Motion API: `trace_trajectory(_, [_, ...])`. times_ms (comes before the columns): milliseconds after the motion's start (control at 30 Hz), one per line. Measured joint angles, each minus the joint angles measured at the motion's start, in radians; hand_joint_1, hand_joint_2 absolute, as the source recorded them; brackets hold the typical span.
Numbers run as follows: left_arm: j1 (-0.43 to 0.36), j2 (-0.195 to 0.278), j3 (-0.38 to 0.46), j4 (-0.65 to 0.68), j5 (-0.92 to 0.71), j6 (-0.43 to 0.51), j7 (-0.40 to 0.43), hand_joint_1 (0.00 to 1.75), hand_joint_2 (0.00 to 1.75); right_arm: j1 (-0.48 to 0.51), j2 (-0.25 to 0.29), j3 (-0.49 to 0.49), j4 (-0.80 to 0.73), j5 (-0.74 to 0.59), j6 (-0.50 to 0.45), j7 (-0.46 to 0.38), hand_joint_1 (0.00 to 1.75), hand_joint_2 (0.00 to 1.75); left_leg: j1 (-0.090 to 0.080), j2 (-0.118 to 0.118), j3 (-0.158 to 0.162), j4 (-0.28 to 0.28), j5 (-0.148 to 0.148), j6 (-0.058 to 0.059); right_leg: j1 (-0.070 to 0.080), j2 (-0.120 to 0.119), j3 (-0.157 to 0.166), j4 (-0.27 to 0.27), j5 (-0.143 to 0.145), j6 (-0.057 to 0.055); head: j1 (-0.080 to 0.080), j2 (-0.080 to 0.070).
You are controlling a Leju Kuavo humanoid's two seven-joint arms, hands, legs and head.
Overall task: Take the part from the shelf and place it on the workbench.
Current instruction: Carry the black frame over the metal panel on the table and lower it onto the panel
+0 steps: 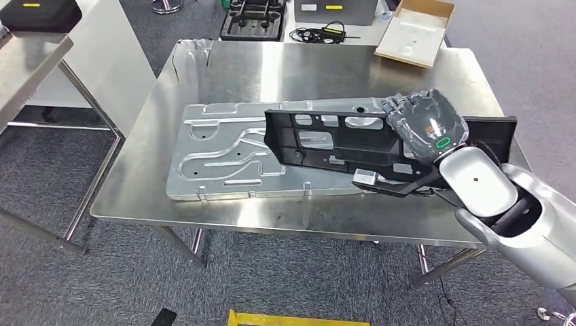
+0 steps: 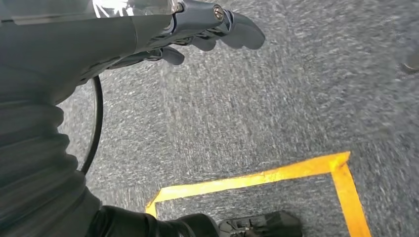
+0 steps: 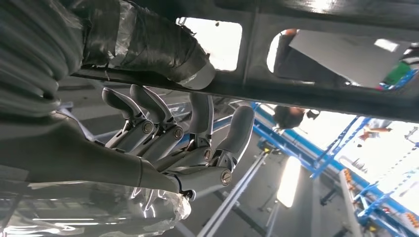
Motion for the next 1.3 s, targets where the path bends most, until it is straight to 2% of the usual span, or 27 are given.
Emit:
trace_trajectory(67, [0.0, 0.0, 0.0, 0.0, 0.0, 0.0, 0.0, 0.0, 1.75, 0.003, -0.001, -0.003, 0.0, -0.002, -0.002, 0.0, 1.75, 1.75, 0.006, 0.002, 0.021, -0.021, 0.001, 0.01, 0.002, -0.003, -0.015, 0.041, -0.022, 0.006, 0.003, 0.0])
trace_trajectory(100, [0.001, -0.001, 0.0, -0.001, 0.0, 0.0, 0.0, 0.0, 1.75, 0.004, -0.002, -0.004, 0.0, -0.002, -0.003, 0.0, 1.75, 1.75, 0.008, 0.002, 0.03, -0.027, 0.0, 0.015, 0.002, -0.004, -0.042, 0.092, -0.043, 0.007, 0.004, 0.0])
trace_trajectory(167, [0.0, 0.0, 0.0, -0.001, 0.0, 0.0, 0.0, 0.0, 1.75, 0.009, -0.002, -0.006, 0.0, -0.002, -0.003, 0.0, 1.75, 1.75, 0.007, 0.002, 0.041, -0.029, -0.008, 0.022, 0.002, -0.004, -0.116, 0.215, -0.079, 0.009, 0.005, 0.0])
trace_trajectory(200, [0.0, 0.0, 0.0, -0.001, 0.0, 0.0, 0.0, 0.0, 1.75, 0.013, -0.002, -0.005, 0.001, -0.002, -0.003, 0.0, 1.75, 1.75, 0.007, 0.001, 0.047, -0.028, -0.014, 0.023, 0.002, -0.005, -0.144, 0.25, -0.078, 0.011, 0.005, 0.0])
trace_trajectory(233, [0.001, 0.0, 0.0, -0.001, 0.0, 0.0, 0.0, 0.0, 1.75, 0.017, -0.002, -0.005, 0.002, -0.003, -0.003, 0.0, 1.75, 1.75, 0.007, 0.0, 0.054, -0.027, -0.02, 0.023, 0.001, -0.005, -0.156, 0.251, -0.058, 0.012, 0.005, 0.0])
trace_trajectory(267, [0.001, -0.001, 0.0, -0.001, 0.0, 0.0, 0.0, 0.0, 1.75, 0.018, -0.002, -0.005, 0.003, -0.003, -0.003, -0.001, 1.75, 1.75, 0.007, -0.001, 0.062, -0.024, -0.028, 0.021, 0.0, -0.005, -0.149, 0.215, -0.022, 0.013, 0.005, 0.0])
trace_trajectory(300, [0.001, -0.001, 0.0, -0.001, 0.0, 0.001, 0.0, 0.0, 1.75, 0.018, -0.003, -0.006, 0.004, -0.003, -0.003, -0.001, 1.75, 1.75, 0.008, -0.002, 0.07, -0.019, -0.037, 0.018, -0.002, -0.006, -0.128, 0.153, 0.023, 0.014, 0.006, 0.0])
trace_trajectory(333, [0.001, -0.001, 0.0, -0.001, 0.0, 0.004, 0.0, 0.0, 1.75, 0.017, -0.003, -0.006, 0.004, -0.003, -0.003, 0.0, 1.75, 1.75, 0.007, -0.003, 0.074, -0.014, -0.046, 0.013, -0.003, -0.008, -0.104, 0.096, 0.054, 0.014, 0.006, 0.0])
trace_trajectory(367, [0.001, -0.001, 0.0, -0.001, 0.001, 0.01, 0.002, 0.0, 1.75, 0.017, -0.004, -0.006, 0.005, -0.004, -0.003, 0.0, 1.75, 1.75, 0.005, -0.005, 0.075, -0.006, -0.055, 0.007, -0.002, -0.007, -0.083, 0.048, 0.07, 0.011, 0.006, 0.0])
trace_trajectory(400, [0.0, -0.001, 0.0, -0.001, 0.002, 0.019, 0.006, 0.0, 1.75, 0.018, -0.006, -0.006, 0.005, -0.005, -0.003, 0.0, 1.75, 1.75, 0.004, -0.006, 0.073, 0.0, -0.061, 0.001, -0.001, -0.006, -0.072, 0.024, 0.072, 0.007, 0.005, 0.0])
trace_trajectory(500, [0.0, -0.002, 0.0, -0.001, 0.009, 0.042, 0.016, 0.0, 1.75, 0.024, -0.014, -0.009, 0.007, -0.012, -0.003, 0.004, 1.75, 1.75, 0.002, -0.006, 0.07, 0.004, -0.069, -0.011, 0.0, -0.002, -0.068, 0.014, 0.06, -0.009, 0.004, 0.0])
trace_trajectory(567, [-0.001, -0.002, 0.0, -0.001, 0.012, 0.046, 0.018, 0.0, 1.75, 0.026, -0.019, -0.013, 0.008, -0.016, -0.003, 0.008, 1.75, 1.75, 0.004, -0.004, 0.055, 0.041, -0.094, -0.02, -0.004, -0.002, -0.063, 0.01, 0.058, -0.018, 0.0, 0.0])
trace_trajectory(600, [-0.001, -0.002, 0.0, -0.001, 0.012, 0.047, 0.018, 0.0, 1.75, 0.026, -0.02, -0.016, 0.008, -0.016, -0.003, 0.01, 1.75, 1.75, 0.005, -0.003, 0.031, 0.089, -0.117, -0.026, -0.005, -0.002, -0.061, 0.009, 0.056, -0.022, -0.001, 0.0])
trace_trajectory(667, [-0.001, -0.002, 0.0, -0.001, 0.012, 0.048, 0.019, 0.0, 1.75, 0.028, -0.021, -0.019, 0.009, -0.017, -0.003, 0.012, 1.75, 1.75, 0.009, -0.002, -0.045, 0.222, -0.165, -0.034, -0.005, -0.002, -0.06, 0.009, 0.053, -0.026, -0.003, 0.0])
trace_trajectory(700, [0.0, -0.002, 0.0, -0.001, 0.012, 0.048, 0.019, 0.0, 1.75, 0.031, -0.021, -0.02, 0.01, -0.017, -0.003, 0.012, 1.75, 1.75, 0.009, -0.002, -0.078, 0.272, -0.173, -0.036, -0.005, -0.002, -0.059, 0.009, 0.052, -0.027, -0.003, 0.0])
trace_trajectory(733, [0.002, -0.003, 0.0, -0.001, 0.013, 0.048, 0.019, 0.0, 1.75, 0.034, -0.022, -0.02, 0.011, -0.019, -0.003, 0.013, 1.75, 1.75, 0.01, -0.002, -0.095, 0.286, -0.161, -0.036, -0.004, -0.002, -0.057, 0.009, 0.05, -0.028, -0.003, 0.0])
trace_trajectory(767, [0.002, -0.003, 0.0, -0.001, 0.014, 0.048, 0.019, 0.0, 1.75, 0.036, -0.022, -0.02, 0.012, -0.021, -0.003, 0.016, 1.75, 1.75, 0.01, -0.002, -0.093, 0.263, -0.131, -0.033, -0.003, -0.001, -0.054, 0.009, 0.049, -0.028, -0.003, 0.0])
trace_trajectory(833, [0.002, -0.002, 0.0, -0.001, 0.015, 0.049, 0.019, 0.0, 1.75, 0.041, -0.026, -0.023, 0.013, -0.027, -0.004, 0.023, 1.75, 1.75, 0.007, -0.002, -0.044, 0.133, -0.05, -0.021, -0.003, 0.0, -0.044, 0.008, 0.045, -0.026, -0.003, 0.0])
trace_trajectory(900, [0.001, 0.0, 0.0, -0.001, 0.017, 0.05, 0.018, 0.0, 1.75, 0.048, -0.034, -0.029, 0.016, -0.033, -0.007, 0.031, 1.75, 1.75, 0.002, -0.003, 0.005, 0.025, -0.013, -0.007, -0.001, 0.0, -0.039, 0.005, 0.043, -0.019, -0.003, 0.0])
trace_trajectory(1000, [0.0, 0.0, 0.0, -0.001, 0.023, 0.053, 0.018, 0.0, 1.75, 0.072, -0.051, -0.039, 0.024, -0.044, -0.019, 0.044, 1.75, 1.75, 0.001, -0.003, 0.022, -0.007, -0.011, 0.003, 0.0, 0.0, -0.034, -0.005, 0.045, -0.002, -0.002, 0.0])
trace_trajectory(1067, [0.001, 0.0, 0.0, -0.001, 0.025, 0.054, 0.019, 0.0, 1.75, 0.094, -0.064, -0.05, 0.031, -0.054, -0.036, 0.057, 1.75, 1.75, 0.006, -0.001, 0.033, -0.026, -0.001, 0.012, 0.002, -0.003, -0.04, 0.016, 0.029, 0.007, 0.0, 0.0])
trace_trajectory(1100, [0.001, 0.0, 0.0, -0.001, 0.026, 0.054, 0.019, 0.0, 1.75, 0.105, -0.07, -0.058, 0.035, -0.059, -0.045, 0.065, 1.75, 1.75, 0.008, 0.0, 0.037, -0.034, 0.004, 0.016, 0.002, -0.004, -0.055, 0.053, 0.005, 0.009, 0.001, 0.0])
trace_trajectory(1167, [0.002, 0.0, 0.0, -0.001, 0.027, 0.054, 0.02, 0.0, 1.75, 0.127, -0.082, -0.073, 0.045, -0.07, -0.062, 0.077, 1.75, 1.75, 0.006, 0.001, 0.038, -0.035, 0.004, 0.022, 0.003, -0.006, -0.11, 0.172, -0.056, 0.011, 0.001, 0.0])
trace_trajectory(1200, [0.002, 0.0, 0.0, -0.001, 0.028, 0.054, 0.021, 0.0, 1.75, 0.141, -0.087, -0.079, 0.051, -0.075, -0.068, 0.081, 1.75, 1.75, 0.006, 0.001, 0.038, -0.034, 0.004, 0.022, 0.002, -0.006, -0.134, 0.224, -0.075, 0.013, 0.001, 0.0])
trace_trajectory(1233, [0.003, 0.0, 0.0, -0.001, 0.029, 0.054, 0.021, 0.0, 1.75, 0.155, -0.092, -0.085, 0.057, -0.081, -0.072, 0.085, 1.75, 1.75, 0.005, 0.001, 0.038, -0.033, 0.003, 0.022, 0.002, -0.006, -0.146, 0.248, -0.077, 0.015, 0.001, 0.0])
trace_trajectory(1267, [0.003, 0.0, 0.0, -0.001, 0.03, 0.054, 0.021, 0.0, 1.75, 0.168, -0.096, -0.091, 0.063, -0.087, -0.075, 0.088, 1.75, 1.75, 0.005, 0.0, 0.038, -0.03, 0.001, 0.021, 0.001, -0.006, -0.14, 0.235, -0.06, 0.016, 0.001, 0.0])
trace_trajectory(1300, [0.004, -0.001, 0.0, -0.001, 0.032, 0.054, 0.021, 0.0, 1.75, 0.178, -0.1, -0.097, 0.069, -0.093, -0.078, 0.091, 1.75, 1.75, 0.006, -0.001, 0.038, -0.026, -0.001, 0.019, -0.001, -0.007, -0.115, 0.187, -0.03, 0.017, 0.002, 0.0])
